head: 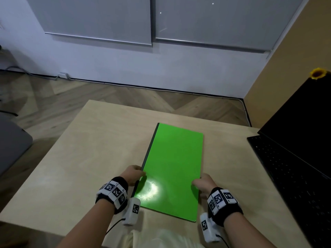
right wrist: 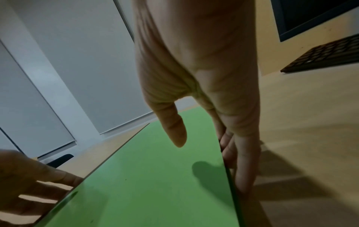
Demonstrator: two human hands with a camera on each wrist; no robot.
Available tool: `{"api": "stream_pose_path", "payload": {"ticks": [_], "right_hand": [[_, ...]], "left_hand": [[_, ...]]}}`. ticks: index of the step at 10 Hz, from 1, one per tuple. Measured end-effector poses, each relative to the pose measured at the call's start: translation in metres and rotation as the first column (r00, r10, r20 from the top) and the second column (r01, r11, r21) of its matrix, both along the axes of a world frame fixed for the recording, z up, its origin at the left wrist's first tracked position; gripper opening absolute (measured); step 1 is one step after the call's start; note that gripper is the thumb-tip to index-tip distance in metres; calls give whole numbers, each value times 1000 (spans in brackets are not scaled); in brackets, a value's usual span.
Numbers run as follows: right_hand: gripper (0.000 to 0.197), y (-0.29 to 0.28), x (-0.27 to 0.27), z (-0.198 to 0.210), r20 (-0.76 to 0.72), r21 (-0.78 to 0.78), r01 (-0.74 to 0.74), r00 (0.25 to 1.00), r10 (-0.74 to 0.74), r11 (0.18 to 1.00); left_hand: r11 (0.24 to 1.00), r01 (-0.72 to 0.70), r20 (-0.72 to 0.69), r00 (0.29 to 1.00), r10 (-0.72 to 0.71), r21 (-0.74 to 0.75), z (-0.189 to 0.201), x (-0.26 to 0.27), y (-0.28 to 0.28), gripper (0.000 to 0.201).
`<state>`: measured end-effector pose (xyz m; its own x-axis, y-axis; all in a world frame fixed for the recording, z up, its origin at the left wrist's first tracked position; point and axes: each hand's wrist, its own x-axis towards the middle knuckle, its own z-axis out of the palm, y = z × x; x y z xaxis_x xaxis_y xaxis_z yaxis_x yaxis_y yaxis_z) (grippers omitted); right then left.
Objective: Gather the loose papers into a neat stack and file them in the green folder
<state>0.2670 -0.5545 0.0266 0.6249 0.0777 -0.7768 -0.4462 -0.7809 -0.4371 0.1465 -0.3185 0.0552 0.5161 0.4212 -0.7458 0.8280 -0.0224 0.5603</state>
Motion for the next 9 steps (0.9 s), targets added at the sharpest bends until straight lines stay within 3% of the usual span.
{"api": "stream_pose_path", "payload": {"ticks": [3, 5, 7, 8, 9], "right_hand": [[62, 55, 18, 9, 52, 22, -24, 998, 23, 999], [56, 72, 26, 9, 89, -39, 4, 996, 0, 999], [40, 66, 24, 2, 137, 22, -8, 991, 5, 1000], [31, 62, 21, 3, 122, 74, -3, 993, -6, 997], [51, 55, 16, 20, 128, 61, -16, 992, 9, 998]], "left_hand": [[992, -105, 33, 994, 103, 63, -7, 11, 42, 42], [997, -66, 7, 998, 66, 45, -9, 24, 59, 42], [1000, -28, 21, 999, 28, 14, -19, 20, 68, 44], [1000, -3, 44, 999, 3, -1, -25, 15, 72, 40], [1000, -11, 5, 1000, 11, 1, -28, -9, 81, 14]]}}
